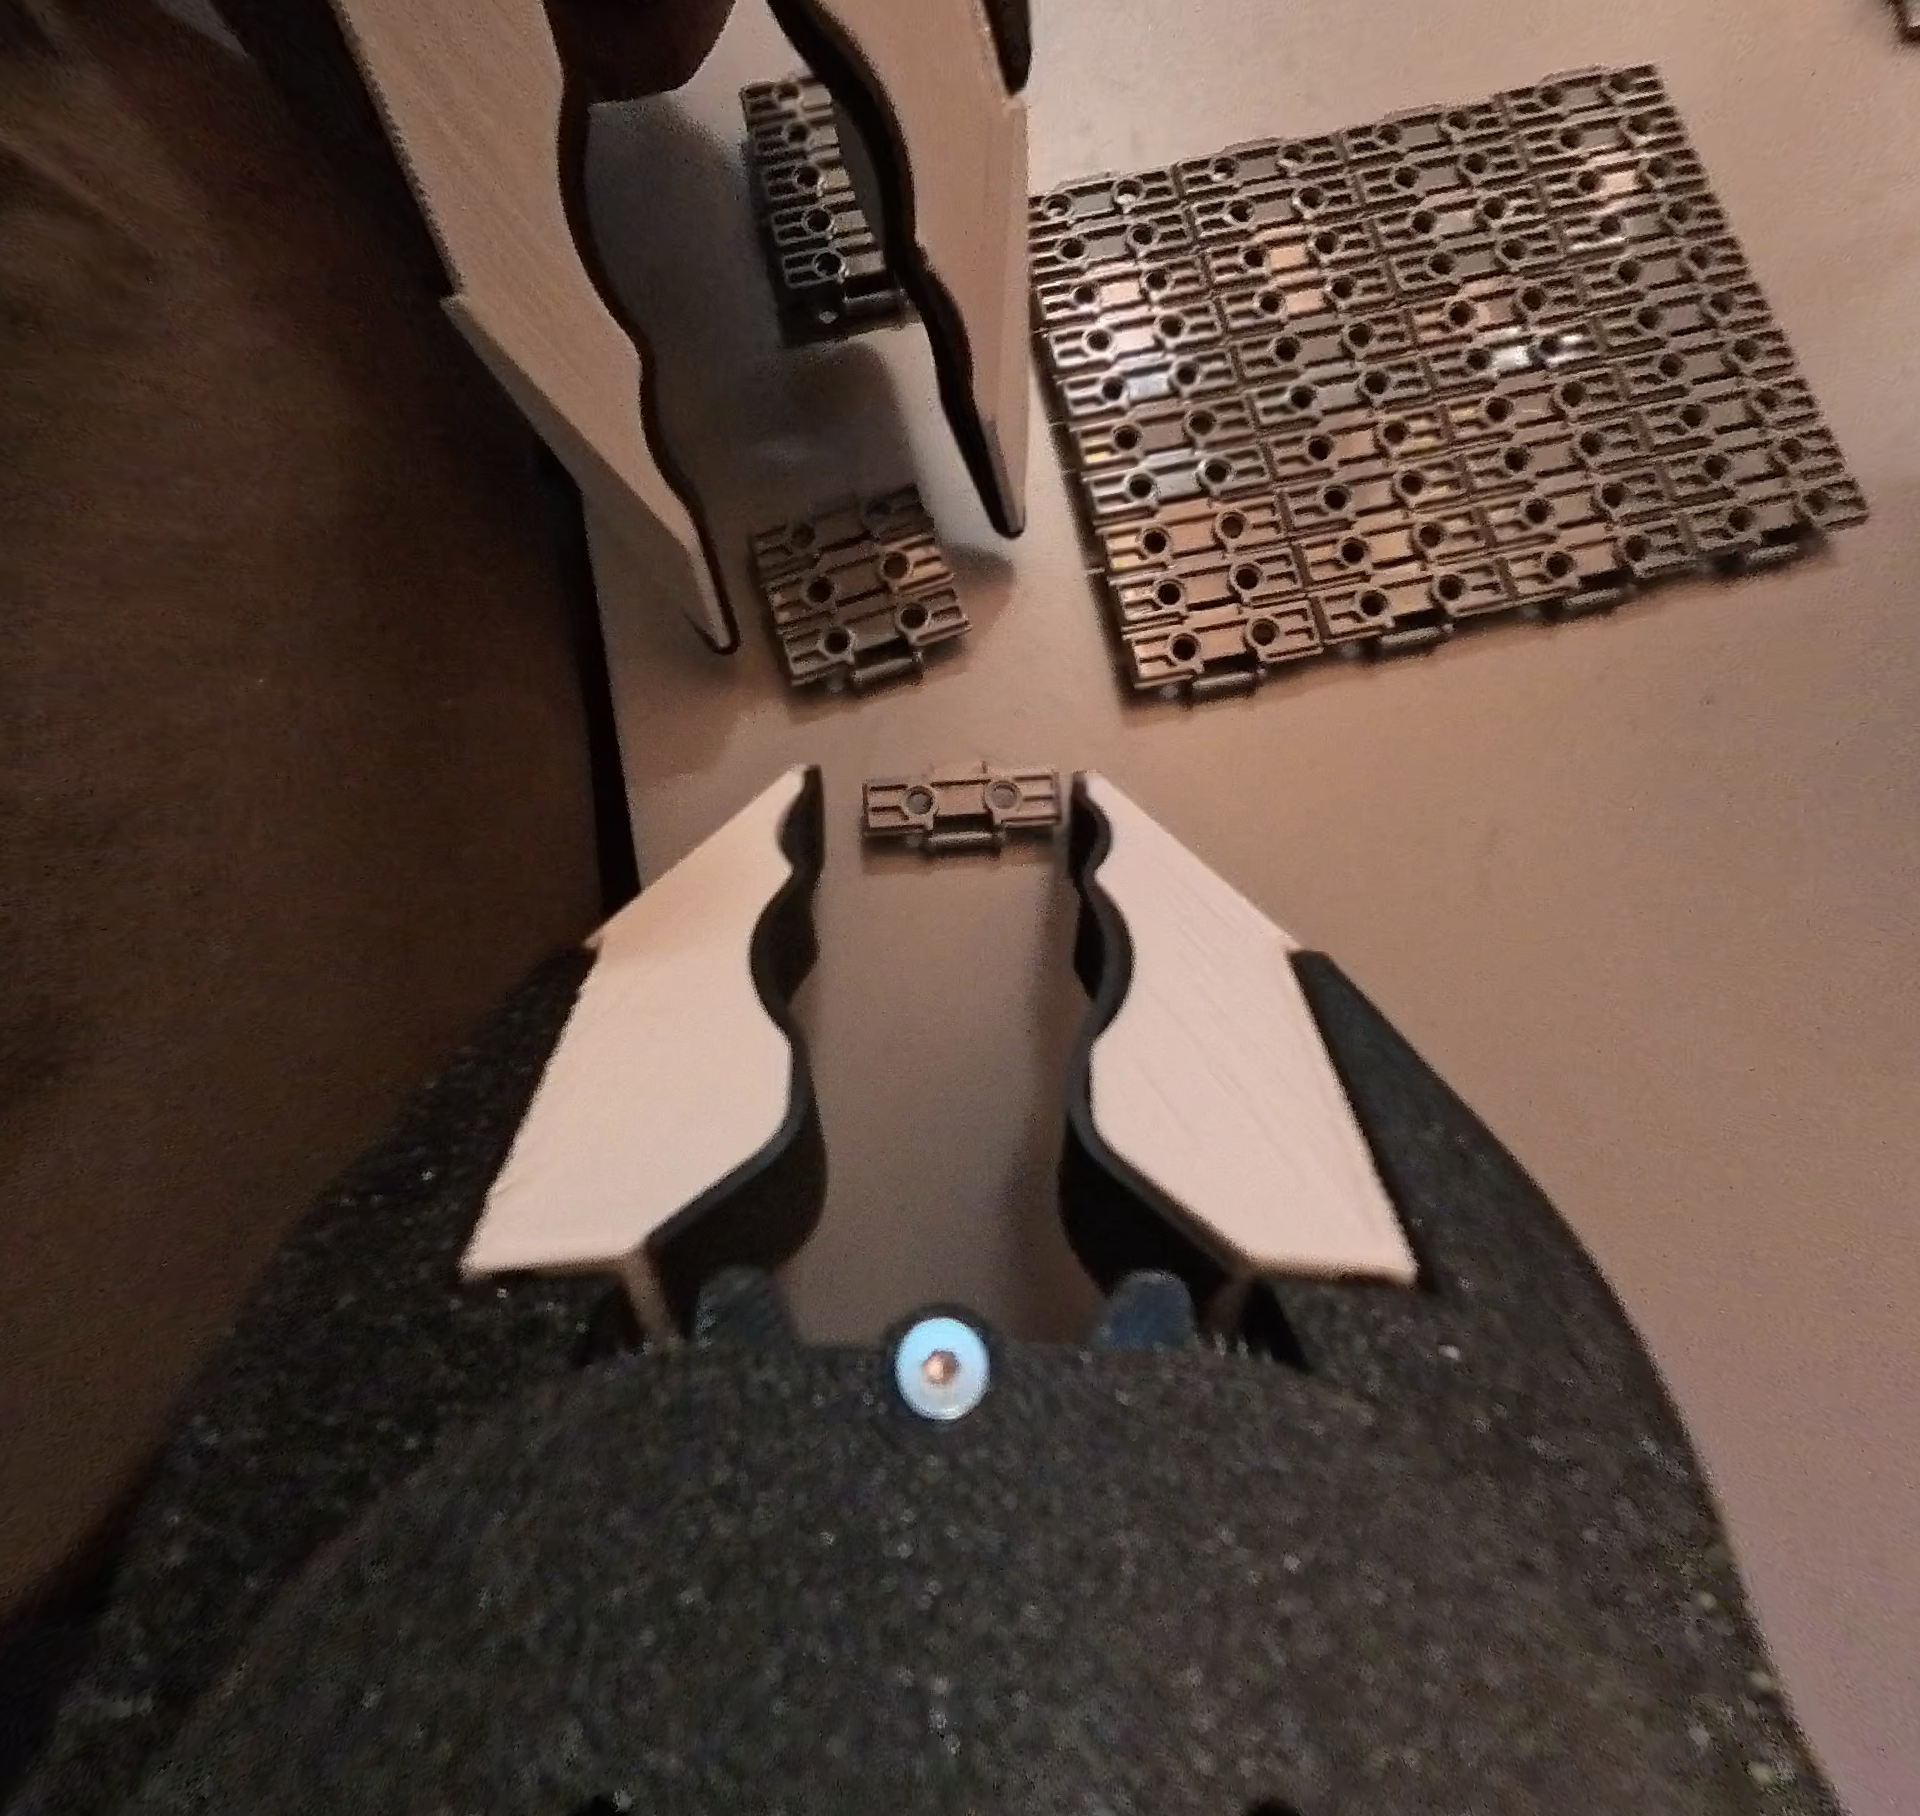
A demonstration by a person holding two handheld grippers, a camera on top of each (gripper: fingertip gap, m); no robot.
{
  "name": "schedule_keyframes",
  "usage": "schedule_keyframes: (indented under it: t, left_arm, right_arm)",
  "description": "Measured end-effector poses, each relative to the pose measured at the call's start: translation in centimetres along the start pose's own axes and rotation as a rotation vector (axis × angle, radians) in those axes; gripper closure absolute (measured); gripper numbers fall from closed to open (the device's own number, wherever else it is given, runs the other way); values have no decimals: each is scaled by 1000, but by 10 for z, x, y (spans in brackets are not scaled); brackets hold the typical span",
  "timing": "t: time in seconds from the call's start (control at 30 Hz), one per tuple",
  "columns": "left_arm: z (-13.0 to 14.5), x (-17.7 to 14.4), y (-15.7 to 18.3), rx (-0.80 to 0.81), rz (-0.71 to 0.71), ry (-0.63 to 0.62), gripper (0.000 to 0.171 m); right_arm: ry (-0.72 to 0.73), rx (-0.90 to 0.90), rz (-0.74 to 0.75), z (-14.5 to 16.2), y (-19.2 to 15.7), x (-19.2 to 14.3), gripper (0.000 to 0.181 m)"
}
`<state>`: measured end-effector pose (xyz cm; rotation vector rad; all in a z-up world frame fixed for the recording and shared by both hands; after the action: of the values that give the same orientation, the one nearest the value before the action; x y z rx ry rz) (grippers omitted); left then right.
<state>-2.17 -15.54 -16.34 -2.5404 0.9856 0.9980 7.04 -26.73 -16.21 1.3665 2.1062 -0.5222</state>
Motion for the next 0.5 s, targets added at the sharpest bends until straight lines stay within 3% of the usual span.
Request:
schedule_keyframes:
  t: [0.13, 0.27, 0.5]
  left_arm:
    - [2, 1, -1, 10, 17, -4, 125]
    - [2, 3, 0, 25, 41, -6, 133]
    - [0, 4, -1, 62, 50, -13, 133]
  right_arm:
    - [-8, -13, -18, -1, 0, 2, 154]
    - [65, -17, -42, -9, -1, 1, 155]
    - [55, -27, -26, -8, 2, -3, 154]
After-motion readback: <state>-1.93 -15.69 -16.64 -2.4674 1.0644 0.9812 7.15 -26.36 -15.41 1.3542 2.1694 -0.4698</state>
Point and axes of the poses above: each gripper's, where its closed fingertips meet, x out along the fingers, z out of its underside, y = z × x across the jaws, the point moved 8 cm from there along -x, back along the fingers, and after that the axes turned 5 degrees about y, right-handed, at the moved point
